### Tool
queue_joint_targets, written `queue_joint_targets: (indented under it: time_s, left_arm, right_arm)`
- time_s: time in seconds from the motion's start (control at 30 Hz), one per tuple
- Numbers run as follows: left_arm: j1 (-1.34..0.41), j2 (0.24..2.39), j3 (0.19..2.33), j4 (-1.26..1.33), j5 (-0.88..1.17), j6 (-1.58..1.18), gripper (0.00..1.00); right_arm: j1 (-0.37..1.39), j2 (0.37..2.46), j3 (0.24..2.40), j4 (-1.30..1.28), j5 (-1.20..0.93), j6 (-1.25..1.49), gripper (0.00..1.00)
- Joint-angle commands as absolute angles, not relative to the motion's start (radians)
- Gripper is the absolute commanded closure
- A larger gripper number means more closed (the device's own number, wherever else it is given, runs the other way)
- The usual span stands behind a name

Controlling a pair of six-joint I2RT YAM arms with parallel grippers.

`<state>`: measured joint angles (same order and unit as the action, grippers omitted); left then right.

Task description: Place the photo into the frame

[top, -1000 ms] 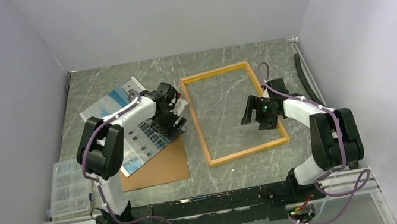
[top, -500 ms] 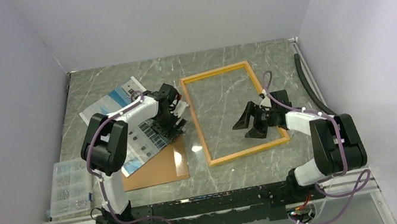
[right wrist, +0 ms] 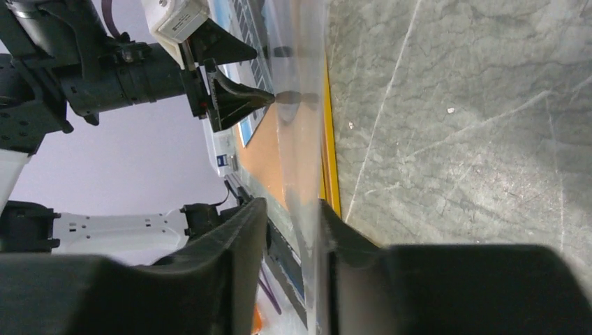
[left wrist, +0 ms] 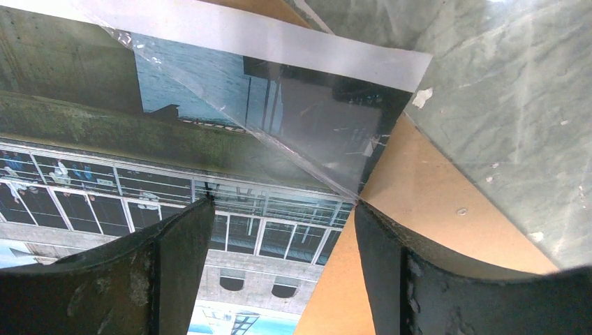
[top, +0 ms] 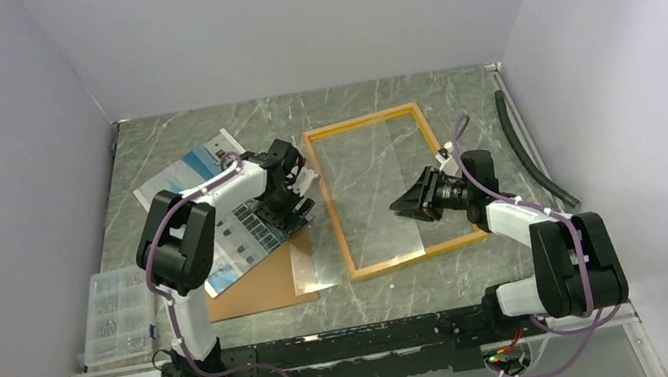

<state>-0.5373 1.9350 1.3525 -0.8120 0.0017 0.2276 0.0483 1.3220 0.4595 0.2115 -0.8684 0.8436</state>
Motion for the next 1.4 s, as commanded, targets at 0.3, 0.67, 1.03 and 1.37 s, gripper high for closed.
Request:
queue_joint_targets:
  time_s: [0.3,0.67,1.03,1.37]
  left_arm:
    - [-0.543,1.904,1.4,-0.808,0.026,0.238,0.21]
    - [-0.543,1.883,1.399,-0.822,0.036,0.233,0.21]
    - [-0.489,1.795,1.651,-0.933,0.003,0.197,0.07]
    - [-0.45,1.84,1.67,-0.917,0.109,0.065,0.06]
  right_arm:
    - [0.109,1.332,0.512,0.223,-0.903,0.813,0.75]
    - [0.148,1.32,0.585,0.128,-0.867,0.735,1.0]
    - [0.14,1.247,0.773,-0.089,-0.828,0.615,1.0]
    - [0.108,0.976,1.013,-0.373,-0.399,0.563,1.0]
